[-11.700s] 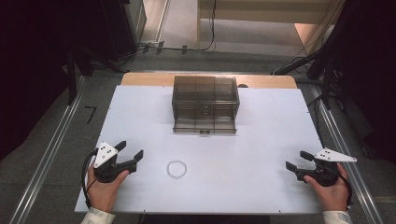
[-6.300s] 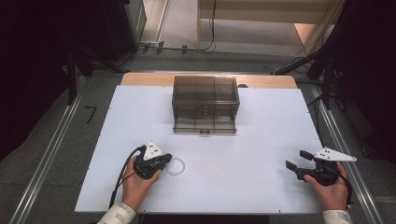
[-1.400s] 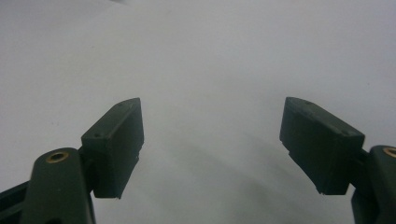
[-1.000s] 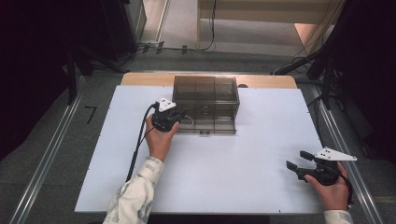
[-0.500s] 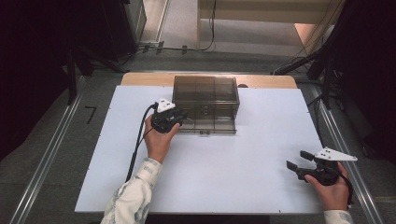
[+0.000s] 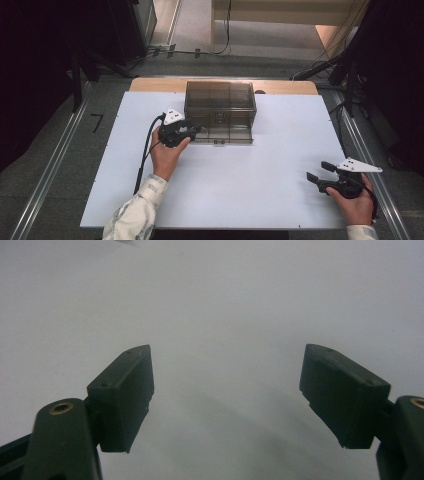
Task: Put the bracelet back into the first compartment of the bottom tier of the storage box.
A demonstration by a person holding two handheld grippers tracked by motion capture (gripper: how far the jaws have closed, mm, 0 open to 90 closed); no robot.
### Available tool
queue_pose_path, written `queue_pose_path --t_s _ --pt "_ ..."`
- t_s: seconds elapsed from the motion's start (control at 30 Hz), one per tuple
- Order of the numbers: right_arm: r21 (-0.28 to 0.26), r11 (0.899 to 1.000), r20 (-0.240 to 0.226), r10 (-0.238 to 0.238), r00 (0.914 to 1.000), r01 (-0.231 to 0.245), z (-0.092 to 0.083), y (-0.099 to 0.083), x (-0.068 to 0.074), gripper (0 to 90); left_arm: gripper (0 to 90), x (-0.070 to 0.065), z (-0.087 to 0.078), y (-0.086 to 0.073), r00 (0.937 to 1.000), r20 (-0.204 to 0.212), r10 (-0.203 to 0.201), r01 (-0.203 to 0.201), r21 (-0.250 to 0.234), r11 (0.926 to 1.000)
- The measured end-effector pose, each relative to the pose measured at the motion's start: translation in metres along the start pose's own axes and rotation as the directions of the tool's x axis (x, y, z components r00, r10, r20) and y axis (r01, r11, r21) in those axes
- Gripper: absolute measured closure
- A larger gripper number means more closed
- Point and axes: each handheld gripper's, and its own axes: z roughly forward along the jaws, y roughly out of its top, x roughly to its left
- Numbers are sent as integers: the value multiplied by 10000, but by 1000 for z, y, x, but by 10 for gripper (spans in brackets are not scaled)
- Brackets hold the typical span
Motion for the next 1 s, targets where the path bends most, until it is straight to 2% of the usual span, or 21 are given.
queue_pose_path --t_s 0.13,0.4,0.57,1.0 --pt "-6 10000 12 17 10000 -17 0 0 0 201 475 1 -6 -5 10000 -11 47 -46 159 9999" --pt "17 10000 7 -31 10000 31 0 0 0 201 454 4 -23 -11 10000 -21 -5 5 -110 9999" --pt "35 10000 11 -33 10000 33 1 0 1 200 437 4 -30 -12 9998 -111 138 -140 -184 9997" --pt "50 10000 17 -35 10000 34 1 0 1 200 409 12 -44 -22 9993 -356 148 -148 4 9999"
